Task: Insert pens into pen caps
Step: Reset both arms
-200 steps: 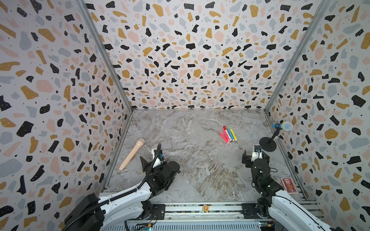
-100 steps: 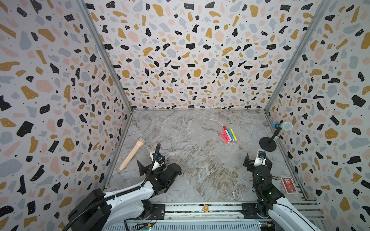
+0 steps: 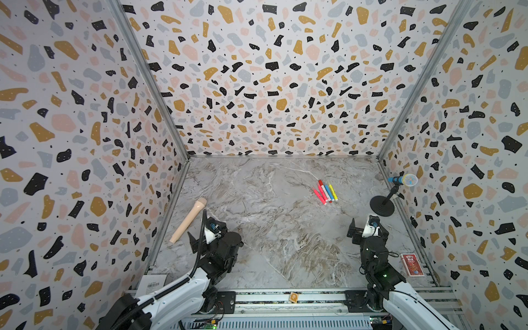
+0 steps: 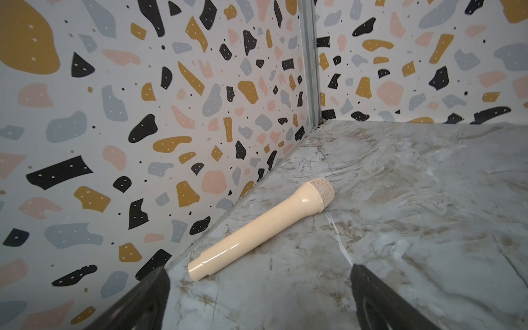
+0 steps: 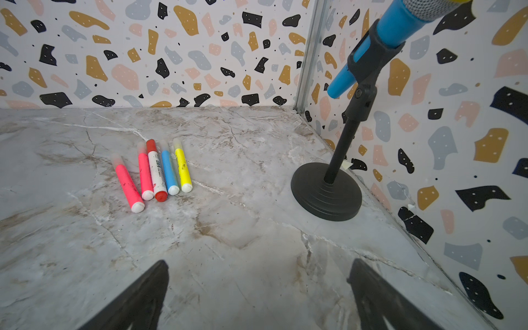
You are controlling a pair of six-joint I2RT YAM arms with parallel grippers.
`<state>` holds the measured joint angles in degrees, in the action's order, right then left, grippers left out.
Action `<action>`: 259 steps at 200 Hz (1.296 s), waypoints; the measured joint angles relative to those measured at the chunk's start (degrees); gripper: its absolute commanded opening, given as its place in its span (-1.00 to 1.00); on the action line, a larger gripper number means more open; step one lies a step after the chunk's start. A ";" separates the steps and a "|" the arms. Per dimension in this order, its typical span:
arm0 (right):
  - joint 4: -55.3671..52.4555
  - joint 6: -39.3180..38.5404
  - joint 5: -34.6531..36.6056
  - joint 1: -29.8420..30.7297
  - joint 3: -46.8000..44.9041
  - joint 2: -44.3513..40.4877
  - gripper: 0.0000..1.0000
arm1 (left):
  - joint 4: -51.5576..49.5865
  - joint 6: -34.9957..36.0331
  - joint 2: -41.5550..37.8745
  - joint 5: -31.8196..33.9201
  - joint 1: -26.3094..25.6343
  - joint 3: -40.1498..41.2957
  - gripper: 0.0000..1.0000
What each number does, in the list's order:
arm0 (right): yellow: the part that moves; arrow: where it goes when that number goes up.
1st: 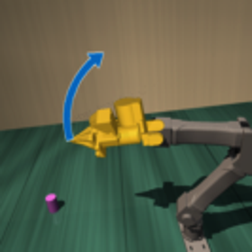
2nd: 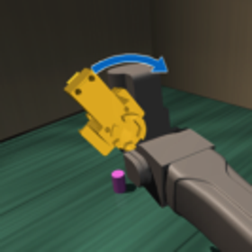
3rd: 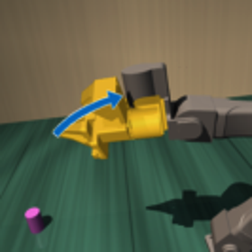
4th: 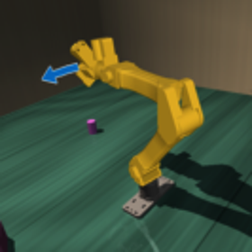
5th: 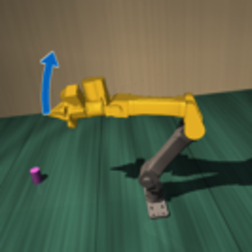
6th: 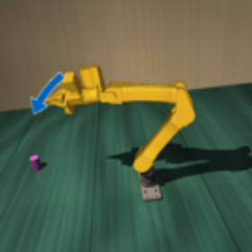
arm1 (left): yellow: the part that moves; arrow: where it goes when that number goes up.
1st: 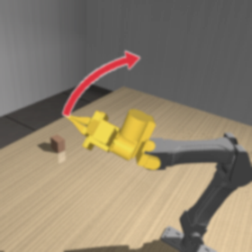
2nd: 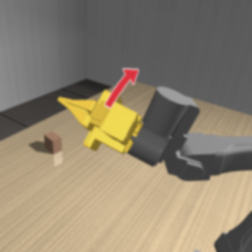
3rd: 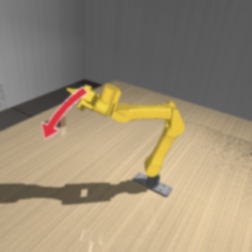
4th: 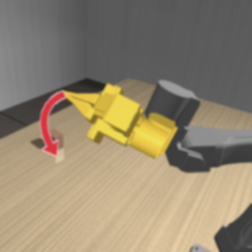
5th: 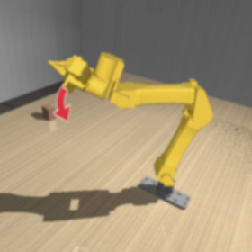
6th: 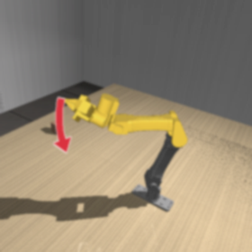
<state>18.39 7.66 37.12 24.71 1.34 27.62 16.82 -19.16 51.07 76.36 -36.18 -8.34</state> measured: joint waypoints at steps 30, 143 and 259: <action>0.07 0.02 0.00 0.00 0.00 -0.37 0.98 | -0.39 -1.07 3.45 0.02 1.81 -2.03 0.99; 7.74 -1.20 1.57 0.00 -0.02 8.22 0.98 | -1.14 -2.75 10.69 1.18 9.25 -6.43 0.99; 35.50 -8.37 3.10 -1.14 -1.01 7.78 0.98 | 16.39 10.67 -7.96 -11.54 17.16 6.21 0.98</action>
<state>53.89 -0.71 40.23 23.57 0.34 35.40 33.21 -8.49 43.11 64.82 -19.03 -2.13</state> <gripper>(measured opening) 0.990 0.992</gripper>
